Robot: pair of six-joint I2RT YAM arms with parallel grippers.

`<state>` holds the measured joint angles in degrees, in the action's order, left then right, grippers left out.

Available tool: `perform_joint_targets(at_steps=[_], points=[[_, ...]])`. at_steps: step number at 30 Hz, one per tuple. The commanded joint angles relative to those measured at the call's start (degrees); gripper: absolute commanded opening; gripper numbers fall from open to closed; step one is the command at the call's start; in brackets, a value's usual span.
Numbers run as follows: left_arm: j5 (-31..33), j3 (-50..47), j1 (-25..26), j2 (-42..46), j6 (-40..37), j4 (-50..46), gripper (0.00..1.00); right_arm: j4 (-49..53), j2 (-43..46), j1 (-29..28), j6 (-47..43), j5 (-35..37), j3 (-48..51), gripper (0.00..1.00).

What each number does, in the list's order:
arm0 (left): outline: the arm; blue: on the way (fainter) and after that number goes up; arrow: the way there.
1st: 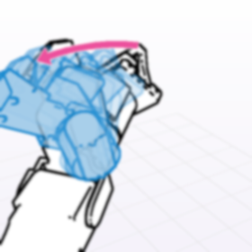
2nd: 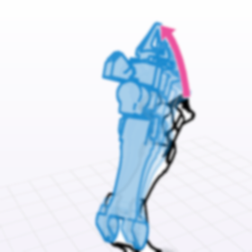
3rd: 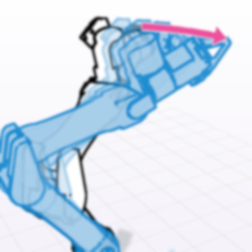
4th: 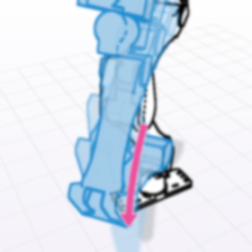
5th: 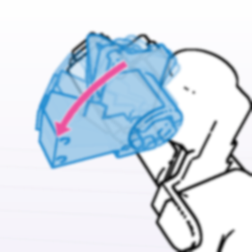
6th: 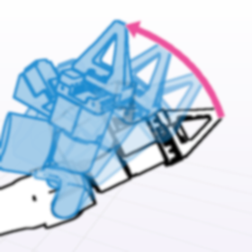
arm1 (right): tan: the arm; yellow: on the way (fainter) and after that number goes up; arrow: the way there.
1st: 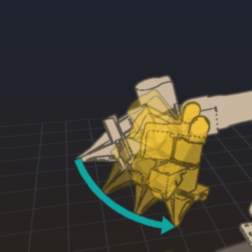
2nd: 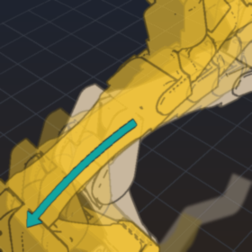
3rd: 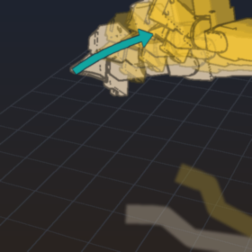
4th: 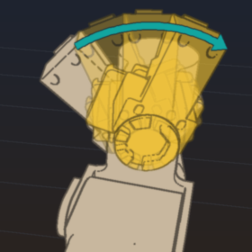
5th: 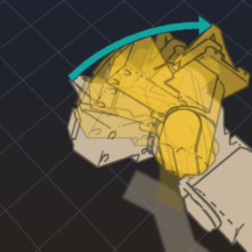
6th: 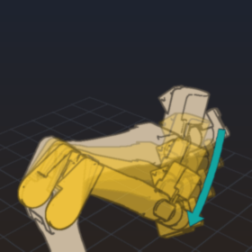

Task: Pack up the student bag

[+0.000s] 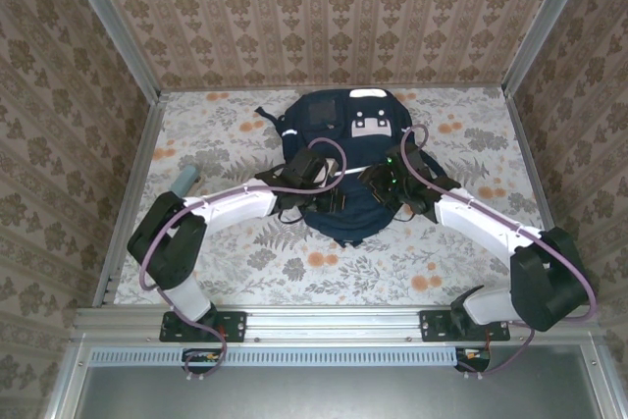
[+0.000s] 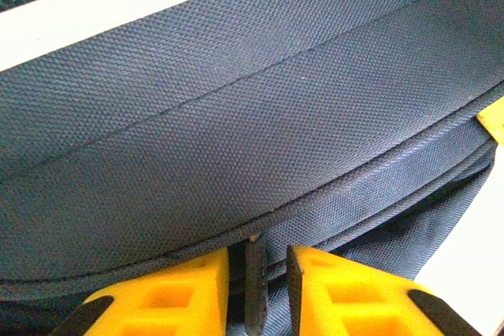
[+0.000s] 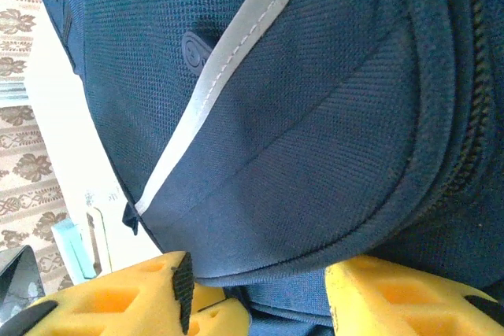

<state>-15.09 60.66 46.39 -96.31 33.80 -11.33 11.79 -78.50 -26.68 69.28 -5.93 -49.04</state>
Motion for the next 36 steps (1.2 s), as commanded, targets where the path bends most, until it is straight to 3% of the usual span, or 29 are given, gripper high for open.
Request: perform_joint_targets(at_steps=[1, 8, 13, 18, 24, 32, 36], points=[[-1.1, 2.5, -0.2, -1.3, -0.1, -0.1, 0.24, 0.4, -0.8, -0.3, 1.2, 2.5, -2.0, 0.46], [0.8, 2.9, -0.2, -1.1, -0.8, -1.3, 0.01, 0.0, -4.0, -0.3, 2.0, 5.4, -3.1, 0.42], [5.3, 1.5, -0.2, 3.1, -2.6, -2.5, 0.0, 3.3, -4.2, -0.4, 1.9, 11.2, -4.4, 0.21], [15.4, -0.5, -2.5, 7.7, -3.2, -8.1, 0.0, 6.4, 0.4, -0.2, 0.0, 16.7, -3.8, 0.08], [15.7, -3.1, -9.2, 9.1, -4.7, -7.4, 0.0, 7.6, 3.6, 1.0, -2.8, 16.1, -3.3, 0.03], [16.6, -1.8, -13.7, 7.9, -8.7, -5.2, 0.0, 8.7, 4.9, 2.9, -6.1, 13.2, -3.9, 0.0], [12.9, -2.7, -15.3, 8.6, -9.9, -1.4, 0.0, 8.0, 5.5, 3.7, -7.4, 10.6, -4.0, 0.0]])
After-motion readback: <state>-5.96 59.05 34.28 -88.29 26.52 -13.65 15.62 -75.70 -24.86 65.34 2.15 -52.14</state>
